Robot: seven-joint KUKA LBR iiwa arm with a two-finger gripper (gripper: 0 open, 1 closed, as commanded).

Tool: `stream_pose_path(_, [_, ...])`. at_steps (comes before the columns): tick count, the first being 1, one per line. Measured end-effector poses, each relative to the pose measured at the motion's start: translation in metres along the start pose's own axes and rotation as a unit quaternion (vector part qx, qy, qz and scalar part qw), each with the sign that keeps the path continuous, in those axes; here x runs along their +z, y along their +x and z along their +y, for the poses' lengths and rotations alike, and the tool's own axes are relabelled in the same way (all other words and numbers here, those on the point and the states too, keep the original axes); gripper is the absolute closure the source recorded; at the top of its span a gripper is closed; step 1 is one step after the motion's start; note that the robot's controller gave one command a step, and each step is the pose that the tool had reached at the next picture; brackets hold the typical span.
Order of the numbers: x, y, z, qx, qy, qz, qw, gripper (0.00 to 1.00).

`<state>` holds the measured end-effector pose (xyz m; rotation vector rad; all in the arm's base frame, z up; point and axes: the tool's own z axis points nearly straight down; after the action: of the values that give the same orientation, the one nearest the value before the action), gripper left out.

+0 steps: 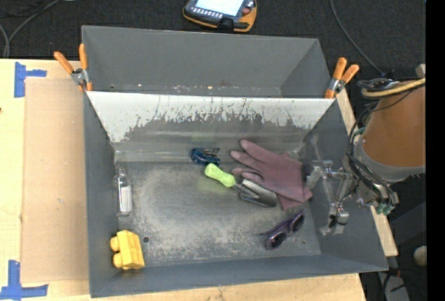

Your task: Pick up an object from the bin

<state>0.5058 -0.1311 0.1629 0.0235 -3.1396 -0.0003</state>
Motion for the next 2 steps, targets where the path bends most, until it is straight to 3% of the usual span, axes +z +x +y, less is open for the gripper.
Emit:
stream_pose_path(1, [0.0,0.0,0.0,0.0,0.0,0.0,1.0,0.0])
stream_pose_path(2, [0.046,-0.011,0.039,0.017,-0.002,0.0029,0.9999,0.0])
